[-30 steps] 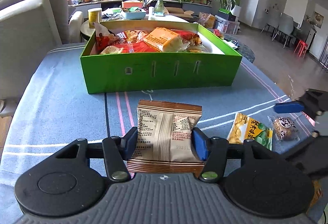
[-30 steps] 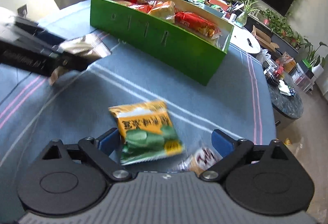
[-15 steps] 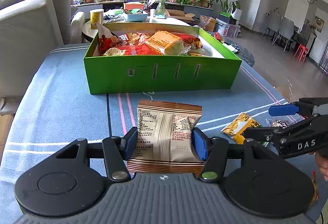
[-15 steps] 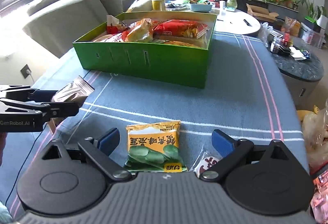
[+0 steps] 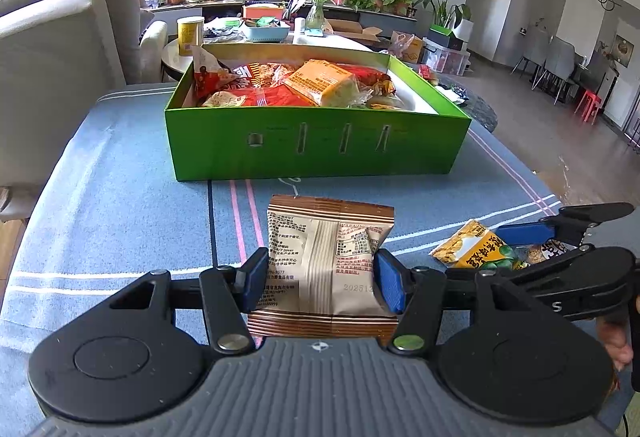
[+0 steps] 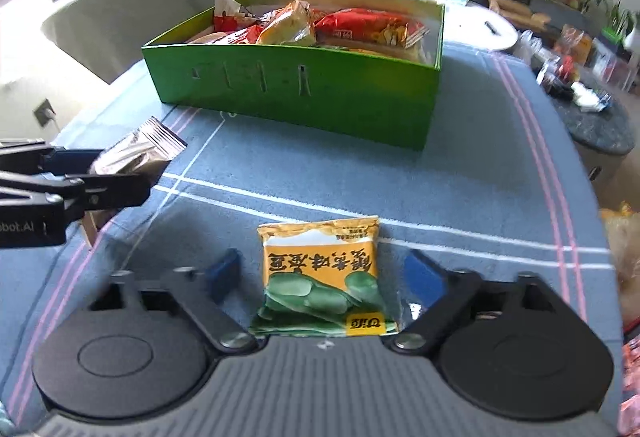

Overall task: Organize snacks
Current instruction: 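Grasp the yellow-green pea snack bag with the right gripper, then carry both packets into the green box and open both grippers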

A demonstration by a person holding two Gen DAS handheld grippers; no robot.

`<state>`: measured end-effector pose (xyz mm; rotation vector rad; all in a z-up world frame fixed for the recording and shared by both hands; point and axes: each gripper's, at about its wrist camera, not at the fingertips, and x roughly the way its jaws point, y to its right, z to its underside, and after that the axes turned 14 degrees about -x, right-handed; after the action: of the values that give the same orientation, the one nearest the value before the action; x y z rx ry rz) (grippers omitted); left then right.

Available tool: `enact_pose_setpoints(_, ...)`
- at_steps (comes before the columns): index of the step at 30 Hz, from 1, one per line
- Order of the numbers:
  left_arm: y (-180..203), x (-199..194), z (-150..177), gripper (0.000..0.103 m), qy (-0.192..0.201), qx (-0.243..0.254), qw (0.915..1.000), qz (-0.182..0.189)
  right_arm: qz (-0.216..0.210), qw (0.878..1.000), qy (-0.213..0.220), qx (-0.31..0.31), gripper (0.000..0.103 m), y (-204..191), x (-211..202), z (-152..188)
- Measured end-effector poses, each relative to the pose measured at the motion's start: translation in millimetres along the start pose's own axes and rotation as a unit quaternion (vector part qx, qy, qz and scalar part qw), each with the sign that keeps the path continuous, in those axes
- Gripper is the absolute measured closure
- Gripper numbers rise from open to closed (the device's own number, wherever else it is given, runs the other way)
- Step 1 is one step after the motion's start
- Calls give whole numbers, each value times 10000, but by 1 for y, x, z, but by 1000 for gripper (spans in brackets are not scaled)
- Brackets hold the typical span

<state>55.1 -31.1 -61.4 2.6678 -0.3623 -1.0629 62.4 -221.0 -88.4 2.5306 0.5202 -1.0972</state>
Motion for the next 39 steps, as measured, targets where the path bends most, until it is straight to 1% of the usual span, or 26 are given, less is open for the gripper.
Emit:
enact_pose_setpoints(1,0,0,0,49,0,-9,10000,0,20,10000,34,-34,4,-2,-2,0)
enact_pose_setpoints(4,0,-2,0,49,15,-18,10000,10,-161,9997,132,152,6,1,-9,-1)
enact_pose_setpoints(8,0,-7,0,49,75,-18,10000,15,-57,9983,549,178,6,-5,-24,-3)
enact_pose_setpoints(12,2,-14,0,49,175,-10,9998,51,-112,9949,932,355,6,-5,-42,-7)
enact_pose_setpoints(15,3,-20,0,49,245,1,9997,59,-173,9917,1130,594,6,-2,-52,-9)
enact_pose_setpoints(18,4,-25,0,49,301,5,9995,71,-240,9886,1240,820,6,0,-59,-11)
enact_pose_setpoints(23,6,-31,0,49,376,16,9993,80,-290,9849,1363,1024,6,0,-66,-13)
enact_pose_setpoints(31,9,-35,-2,49,461,9,9989,61,-385,9804,1516,1199,6,2,-73,-15)
enact_pose_setpoints(39,10,-36,-4,49,494,14,9988,38,-457,9779,1630,1229,6,3,-74,-22)
